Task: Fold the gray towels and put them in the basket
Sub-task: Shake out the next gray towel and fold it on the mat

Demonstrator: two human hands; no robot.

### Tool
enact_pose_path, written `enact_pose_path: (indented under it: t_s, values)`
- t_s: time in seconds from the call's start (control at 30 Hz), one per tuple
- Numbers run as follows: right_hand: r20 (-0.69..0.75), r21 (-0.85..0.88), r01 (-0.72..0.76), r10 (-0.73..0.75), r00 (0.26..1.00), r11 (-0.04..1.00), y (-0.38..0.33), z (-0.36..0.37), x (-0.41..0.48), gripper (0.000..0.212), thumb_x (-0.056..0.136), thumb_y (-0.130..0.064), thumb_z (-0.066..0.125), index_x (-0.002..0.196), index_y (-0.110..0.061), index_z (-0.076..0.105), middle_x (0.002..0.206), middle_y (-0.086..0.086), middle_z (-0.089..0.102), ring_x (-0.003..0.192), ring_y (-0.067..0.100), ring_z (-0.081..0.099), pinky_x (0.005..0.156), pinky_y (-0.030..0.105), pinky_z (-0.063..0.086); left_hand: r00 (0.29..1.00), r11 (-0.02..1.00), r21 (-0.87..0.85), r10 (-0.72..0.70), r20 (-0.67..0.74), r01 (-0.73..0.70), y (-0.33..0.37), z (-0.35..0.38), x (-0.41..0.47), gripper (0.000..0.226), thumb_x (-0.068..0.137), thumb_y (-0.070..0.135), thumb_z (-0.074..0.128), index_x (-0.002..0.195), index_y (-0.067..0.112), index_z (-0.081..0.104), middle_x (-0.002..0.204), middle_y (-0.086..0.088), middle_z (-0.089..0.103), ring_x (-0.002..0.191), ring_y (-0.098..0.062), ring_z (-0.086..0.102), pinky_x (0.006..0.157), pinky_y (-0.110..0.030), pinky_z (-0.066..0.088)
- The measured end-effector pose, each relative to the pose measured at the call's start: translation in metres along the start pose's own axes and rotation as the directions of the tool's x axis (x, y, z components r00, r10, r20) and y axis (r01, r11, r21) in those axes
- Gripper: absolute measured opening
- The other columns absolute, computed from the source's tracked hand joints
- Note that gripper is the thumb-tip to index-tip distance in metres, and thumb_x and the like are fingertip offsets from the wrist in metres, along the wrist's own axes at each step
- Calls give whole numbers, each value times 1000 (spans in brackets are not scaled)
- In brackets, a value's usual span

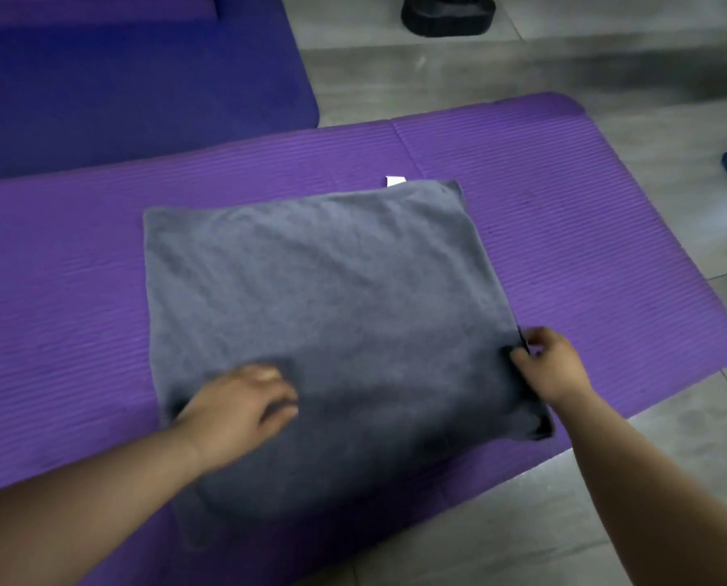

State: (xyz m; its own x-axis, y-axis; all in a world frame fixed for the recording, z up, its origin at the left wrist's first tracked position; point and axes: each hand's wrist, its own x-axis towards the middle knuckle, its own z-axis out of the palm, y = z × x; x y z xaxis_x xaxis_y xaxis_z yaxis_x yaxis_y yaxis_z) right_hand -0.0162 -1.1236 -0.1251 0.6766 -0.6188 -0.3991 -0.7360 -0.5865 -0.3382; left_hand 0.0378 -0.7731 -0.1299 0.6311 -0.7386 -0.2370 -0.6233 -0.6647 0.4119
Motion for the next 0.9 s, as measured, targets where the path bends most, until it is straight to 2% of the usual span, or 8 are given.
enact_pose_path:
  t_s: [0.07,0.17,0.27,0.37,0.53,0.63,0.8,0.9]
  values:
    - [-25,36,70,-69,997,997,-27,5,22,30,85,-12,59,110,3,61,111,25,62,109,37,55,94,38,40,977,983,-22,-186,-103,185,-5,-8,17,48,77,46,37,99,19,69,101,-2,70,90,-14,69,75,-22,53]
    - [-77,128,117,-107,991,985,-70,6,60,32,87,-14,56,113,5,58,116,25,61,114,37,53,98,39,39,897,897,79,-440,51,435,-17,-10,32,68,89,54,35,146,22,13,156,-3,9,142,-18,18,115,-29,16]
    - [-64,170,111,-102,993,979,-106,7,96,35,89,-21,55,116,0,58,119,22,60,117,35,52,101,38,38,864,876,95,-482,145,473,-23,-8,36,102,59,79,9,144,27,-10,155,1,-15,144,-16,-6,117,-30,3]
    - [-27,184,96,-93,995,978,-130,10,123,38,89,-26,53,120,-3,56,121,18,60,118,32,52,101,35,38,825,838,89,-546,144,539,-23,1,44,119,34,72,-6,143,28,-13,154,-1,-19,143,-17,-13,117,-34,-2]
    - [65,206,29,-43,997,978,-147,13,143,33,92,-24,49,108,3,57,90,11,50,88,24,50,71,28,35,809,808,-40,-588,2,588,-20,9,53,117,51,88,5,142,18,30,151,-13,24,140,-28,23,112,-46,18]
    - [46,185,67,-77,996,980,-144,19,150,17,91,-15,49,79,-5,56,73,7,52,84,19,45,57,18,38,784,783,-69,-620,-4,619,-26,2,59,99,63,81,23,145,26,12,156,-4,6,145,-18,6,116,-37,6]
    - [-183,242,138,-95,978,960,-148,15,150,26,93,-11,43,111,1,56,115,19,61,108,31,55,84,30,35,798,798,-27,-601,44,602,-30,-8,68,103,57,79,13,145,28,-4,156,2,-8,144,-14,-6,116,-31,-1]
    - [-141,201,92,-64,988,975,-145,15,154,29,93,-12,40,116,-1,54,122,19,58,114,32,52,90,31,37,788,794,52,-608,92,606,-29,-10,75,86,82,66,35,144,28,-11,155,0,-16,144,-15,-11,117,-32,-3]
